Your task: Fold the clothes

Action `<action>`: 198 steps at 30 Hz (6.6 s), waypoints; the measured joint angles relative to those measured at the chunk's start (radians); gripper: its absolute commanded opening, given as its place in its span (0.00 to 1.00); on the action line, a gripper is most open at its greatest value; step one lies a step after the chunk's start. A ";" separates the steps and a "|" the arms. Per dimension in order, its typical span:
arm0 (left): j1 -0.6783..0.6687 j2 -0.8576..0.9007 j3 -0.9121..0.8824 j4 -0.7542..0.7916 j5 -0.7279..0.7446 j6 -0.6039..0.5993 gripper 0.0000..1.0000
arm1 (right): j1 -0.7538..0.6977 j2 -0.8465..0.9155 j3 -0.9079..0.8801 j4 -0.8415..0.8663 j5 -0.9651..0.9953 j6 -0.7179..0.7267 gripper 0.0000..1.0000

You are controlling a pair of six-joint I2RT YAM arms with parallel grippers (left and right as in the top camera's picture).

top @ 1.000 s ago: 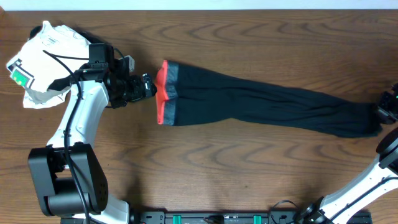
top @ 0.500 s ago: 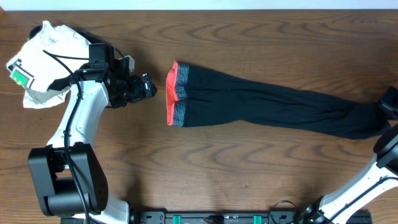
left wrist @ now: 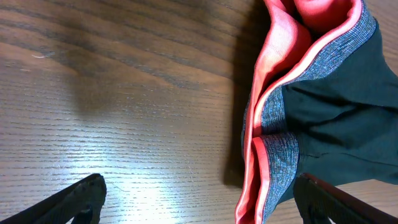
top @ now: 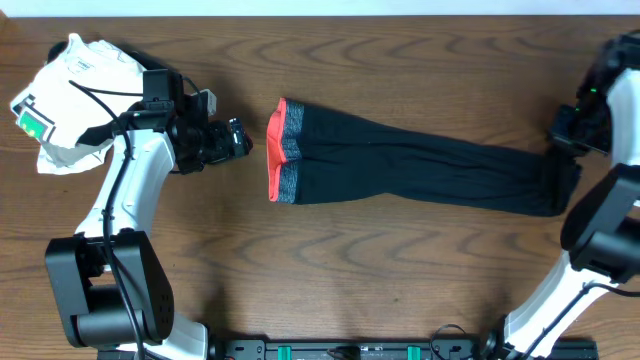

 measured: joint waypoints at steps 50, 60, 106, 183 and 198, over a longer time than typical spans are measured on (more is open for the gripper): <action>0.000 0.000 0.000 0.000 0.000 0.000 0.98 | 0.398 0.000 -0.005 -0.122 -0.124 0.051 0.28; 0.000 0.000 0.000 0.000 0.000 0.000 0.98 | 0.388 0.000 -0.005 -0.112 -0.113 0.050 0.31; -0.015 0.043 0.000 -0.051 0.117 0.042 0.98 | 0.069 -0.003 -0.227 0.093 -0.122 0.003 0.99; -0.166 0.345 0.000 0.176 0.359 -0.022 0.06 | 0.069 -0.003 -0.228 0.076 -0.155 0.010 0.98; 0.134 0.340 0.000 0.030 0.324 -0.020 0.06 | 0.069 -0.003 -0.228 0.072 -0.170 0.037 0.99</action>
